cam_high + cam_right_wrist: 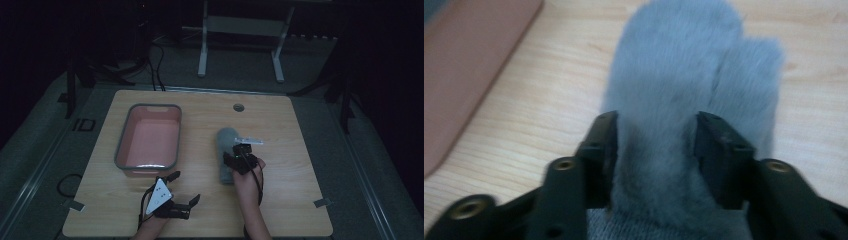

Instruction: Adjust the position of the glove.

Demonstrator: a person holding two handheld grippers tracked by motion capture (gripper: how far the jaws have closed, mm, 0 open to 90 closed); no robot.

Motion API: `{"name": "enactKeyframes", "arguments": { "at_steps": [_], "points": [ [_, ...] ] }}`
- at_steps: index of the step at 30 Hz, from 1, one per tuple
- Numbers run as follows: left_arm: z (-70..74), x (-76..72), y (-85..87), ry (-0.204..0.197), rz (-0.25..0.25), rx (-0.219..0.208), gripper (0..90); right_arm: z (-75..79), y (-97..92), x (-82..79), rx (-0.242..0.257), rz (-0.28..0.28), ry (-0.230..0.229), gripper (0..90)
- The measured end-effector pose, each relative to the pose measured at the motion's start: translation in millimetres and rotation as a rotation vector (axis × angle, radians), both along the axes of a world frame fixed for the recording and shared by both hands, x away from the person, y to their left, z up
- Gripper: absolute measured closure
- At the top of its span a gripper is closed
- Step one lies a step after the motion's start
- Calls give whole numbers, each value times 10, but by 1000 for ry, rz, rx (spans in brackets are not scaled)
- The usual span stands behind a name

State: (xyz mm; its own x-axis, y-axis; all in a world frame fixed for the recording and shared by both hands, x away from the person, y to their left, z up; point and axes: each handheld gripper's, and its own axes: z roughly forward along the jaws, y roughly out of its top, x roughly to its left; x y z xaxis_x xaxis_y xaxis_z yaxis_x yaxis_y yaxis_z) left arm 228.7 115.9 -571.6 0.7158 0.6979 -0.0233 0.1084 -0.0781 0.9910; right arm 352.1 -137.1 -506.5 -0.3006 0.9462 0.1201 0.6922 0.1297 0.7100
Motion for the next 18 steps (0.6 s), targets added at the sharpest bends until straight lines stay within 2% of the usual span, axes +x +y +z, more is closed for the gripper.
{"name": "enactKeyframes", "arguments": {
  "at_steps": [6, 9, 11, 12, 14, 16, 17, 18],
  "points": [
    [2, 3, -10, 8, -13, -2, 4, 196, -116, 132, -23, 101, -63, 329],
    [4, 15, 3, 19, -1, -1, 4, 276, -186, 240, -24, 166, -50, 222],
    [7, 22, 19, 23, 13, -6, 4, 301, -235, 289, -12, 218, -35, 158],
    [6, 24, 24, 24, 12, -8, 4, 305, -269, 322, 9, 254, -28, 140],
    [2, 23, 20, 18, 13, -10, 4, 298, -303, 346, -22, 284, -33, 136],
    [4, 21, 10, 11, 11, 6, 4, 272, -343, 361, -120, 324, -29, 128],
    [4, 21, 1, 12, 10, 7, 4, 263, -379, 357, -161, 344, -41, 129],
    [8, 23, -7, 22, 7, 8, 4, 263, -413, 350, -171, 349, -50, 136]
  ]
}}
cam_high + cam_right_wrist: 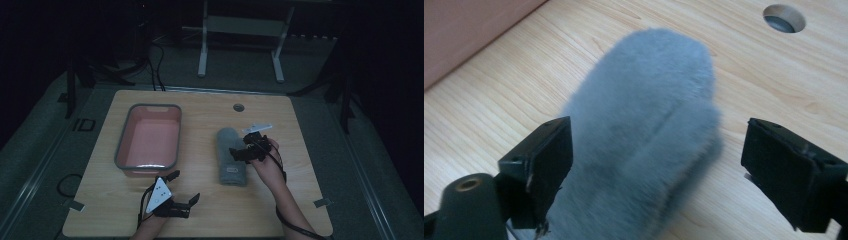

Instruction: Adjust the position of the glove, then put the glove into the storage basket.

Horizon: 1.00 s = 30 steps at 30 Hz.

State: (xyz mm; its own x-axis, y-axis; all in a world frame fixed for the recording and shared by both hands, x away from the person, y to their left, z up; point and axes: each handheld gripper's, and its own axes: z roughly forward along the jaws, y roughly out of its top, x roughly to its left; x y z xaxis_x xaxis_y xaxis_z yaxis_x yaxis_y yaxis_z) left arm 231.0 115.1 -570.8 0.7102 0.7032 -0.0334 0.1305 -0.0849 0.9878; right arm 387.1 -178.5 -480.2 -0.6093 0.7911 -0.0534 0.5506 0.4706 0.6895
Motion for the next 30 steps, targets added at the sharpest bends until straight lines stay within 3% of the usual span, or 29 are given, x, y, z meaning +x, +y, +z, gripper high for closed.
{"name": "enactKeyframes", "arguments": {
  "at_steps": [2, 5, 7, 10, 13, 15, 17, 19, 23, 25, 27, 30],
  "points": [
    [10, -3, -11, 3, 3, 8, 4, 7, -88, 3, 6, 25, -9, 135],
    [62, -8, -46, 17, 73, 68, 5, 14, -226, 5, 51, 80, -51, 139],
    [98, -5, -70, 21, 92, 47, 5, 12, -325, 5, 77, 99, -100, 148],
    [190, 58, -138, 58, 99, 34, 4, -28, -431, 6, 114, 127, -148, 150],
    [306, 190, -272, 140, 36, -22, 5, -72, -487, -22, 119, 155, -217, 151],
    [351, 232, -358, 138, 3, -1, 5, -112, -529, -39, 118, 145, -193, 162],
    [394, 285, -472, 122, -21, 46, 18, -133, -551, -58, 131, 138, -157, 182],
    [436, 362, -569, 133, -46, 64, 30, -149, -552, -85, 147, 126, -115, 173],
    [547, 572, -688, 145, -27, 101, 35, -149, -539, -107, 177, 79, -82, 163],
    [591, 688, -710, 171, -14, 111, 59, -132, -517, -95, 204, 66, -55, 129],
    [625, 826, -743, 205, 7, 132, 72, -126, -474, -98, 203, 63, -52, 117],
    [623, 1012, -793, 262, 33, 122, 141, -171, -386, -102, 194, 62, -33, 138]
  ]
}}
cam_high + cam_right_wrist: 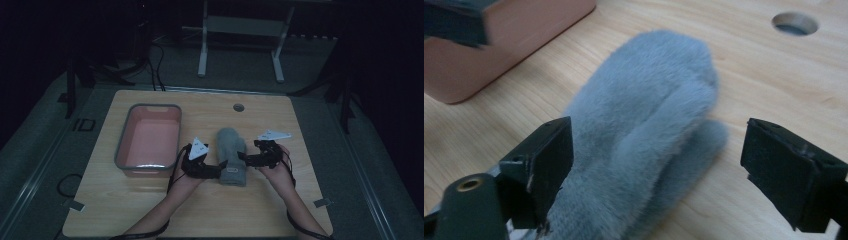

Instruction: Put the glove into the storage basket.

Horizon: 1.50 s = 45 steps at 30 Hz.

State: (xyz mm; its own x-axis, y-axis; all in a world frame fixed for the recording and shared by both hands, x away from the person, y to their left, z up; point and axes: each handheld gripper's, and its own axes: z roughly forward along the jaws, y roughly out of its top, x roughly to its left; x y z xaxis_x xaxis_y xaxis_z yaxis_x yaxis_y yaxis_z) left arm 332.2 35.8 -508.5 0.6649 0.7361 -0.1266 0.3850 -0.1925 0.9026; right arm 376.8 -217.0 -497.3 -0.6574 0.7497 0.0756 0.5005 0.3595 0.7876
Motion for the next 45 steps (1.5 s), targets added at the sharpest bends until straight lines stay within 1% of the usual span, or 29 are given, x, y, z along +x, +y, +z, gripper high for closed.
{"name": "enactKeyframes", "arguments": {
  "at_steps": [1, 2, 3, 4, 5, 6, 7, 8, 9, 13, 14, 15, 16, 17, 18, 19, 21, 22, 23, 25, 27, 29, 32, 33, 37, 38, 41, 42, 45],
  "points": [
    [-10, 33, -19, 7, 9, 7, 147, -26, 16, 5, 5, -6, 11, 168],
    [-26, 77, -42, 28, 5, 8, 147, -47, 22, 9, 5, -15, 18, 230],
    [-51, 124, -73, 53, 19, 26, 149, -75, 24, 13, 10, -23, 30, 274],
    [-67, 146, -92, 65, 21, 28, 155, -113, 14, 21, 24, -35, 40, 342],
    [-87, 173, -109, 84, 18, 25, 156, -135, 3, 27, 33, -46, 49, 377],
    [-108, 203, -132, 106, 27, 37, 157, -162, -16, 41, 48, -44, 71, 427],
    [-122, 219, -139, 119, 22, 33, 156, -195, -51, 53, 77, -39, 90, 483],
    [-138, 234, -149, 128, 22, 36, 156, -217, -67, 54, 93, -42, 96, 480],
    [-152, 246, -159, 134, 24, 50, 156, -246, -77, 59, 102, -43, 115, 479],
    [-192, 287, -156, 155, 12, 68, 157, -372, -80, 76, 66, -56, 142, 462],
    [-203, 303, -145, 160, 11, 69, 162, -390, -85, 82, 67, -60, 145, 461],
    [-213, 313, -140, 162, 16, 70, 202, -414, -98, 92, 73, -64, 159, 461],
    [-228, 330, -131, 173, 11, 62, 205, -427, -105, 99, 72, -67, 167, 461],
    [-228, 330, -131, 173, 11, 62, 205, -427, -105, 99, 72, -67, 167, 461],
    [-275, 371, -126, 197, 9, 57, 205, -442, -109, 107, 61, -70, 174, 457],
    [-297, 393, -128, 212, 2, 51, 205, -471, -116, 125, 53, -62, 197, 444],
    [-333, 433, -139, 227, 2, 52, 205, -484, -117, 140, 48, -55, 211, 430],
    [-353, 459, -144, 242, -1, 44, 205, -491, -113, 149, 46, -51, 217, 427],
    [-372, 485, -149, 256, 2, 46, 207, -496, -111, 158, 48, -47, 230, 420],
    [-415, 535, -157, 277, 6, 42, 207, -506, -109, 177, 51, -37, 238, 409],
    [-444, 569, -156, 275, 8, 40, 209, -513, -110, 195, 51, -30, 250, 377],
    [-459, 597, -166, 284, 3, 40, 231, -519, -114, 216, 51, -15, 263, 358],
    [-466, 628, -194, 289, -2, 50, 232, -512, -98, 238, 28, 8, 257, 359],
    [-471, 642, -199, 290, -7, 53, 232, -508, -94, 248, 22, 16, 260, 382],
    [-522, 727, -209, 334, -27, 50, 232, -499, -78, 280, 14, 61, 281, 488],
    [-537, 747, -208, 335, -36, 45, 232, -497, -71, 283, 11, 66, 283, 498],
    [-526, 789, -226, 336, -52, 64, 247, -503, -74, 303, 18, 83, 288, 543],
    [-521, 802, -233, 348, -65, 59, 274, -506, -73, 306, 20, 86, 289, 568],
    [-528, 833, -262, 377, -108, 29, 418, -504, -67, 321, 18, 95, 297, 604]
  ]
}}
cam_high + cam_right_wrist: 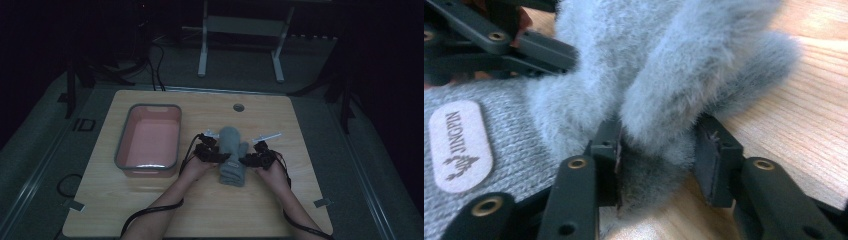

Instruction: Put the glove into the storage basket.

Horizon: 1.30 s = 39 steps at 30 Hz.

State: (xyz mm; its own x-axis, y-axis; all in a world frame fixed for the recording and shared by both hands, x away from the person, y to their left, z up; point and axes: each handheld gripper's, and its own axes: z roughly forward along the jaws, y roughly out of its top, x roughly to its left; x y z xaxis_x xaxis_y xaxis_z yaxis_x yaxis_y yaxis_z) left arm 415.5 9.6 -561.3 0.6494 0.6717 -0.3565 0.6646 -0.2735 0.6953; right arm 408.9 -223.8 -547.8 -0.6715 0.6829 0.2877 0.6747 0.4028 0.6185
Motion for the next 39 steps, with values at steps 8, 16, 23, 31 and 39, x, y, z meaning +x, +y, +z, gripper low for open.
{"name": "enactKeyframes", "arguments": {
  "at_steps": [8, 16, 23, 31, 39],
  "points": [
    [-37, 9, 1, 37, -46, -66, 726, -35, -41, 23, 63, -8, 41, 682],
    [47, -66, -10, -16, -46, -60, 808, 16, -50, -48, 84, -19, -5, 793],
    [186, -112, -10, -37, -57, -61, 819, 93, -103, -64, 121, -19, 0, 809],
    [414, -142, 16, -69, -71, -83, 819, 290, -138, -112, 164, -11, -27, 814],
    [667, -149, 67, -91, -78, -90, 819, 497, -141, -117, 212, -4, -48, 817]
  ]
}}
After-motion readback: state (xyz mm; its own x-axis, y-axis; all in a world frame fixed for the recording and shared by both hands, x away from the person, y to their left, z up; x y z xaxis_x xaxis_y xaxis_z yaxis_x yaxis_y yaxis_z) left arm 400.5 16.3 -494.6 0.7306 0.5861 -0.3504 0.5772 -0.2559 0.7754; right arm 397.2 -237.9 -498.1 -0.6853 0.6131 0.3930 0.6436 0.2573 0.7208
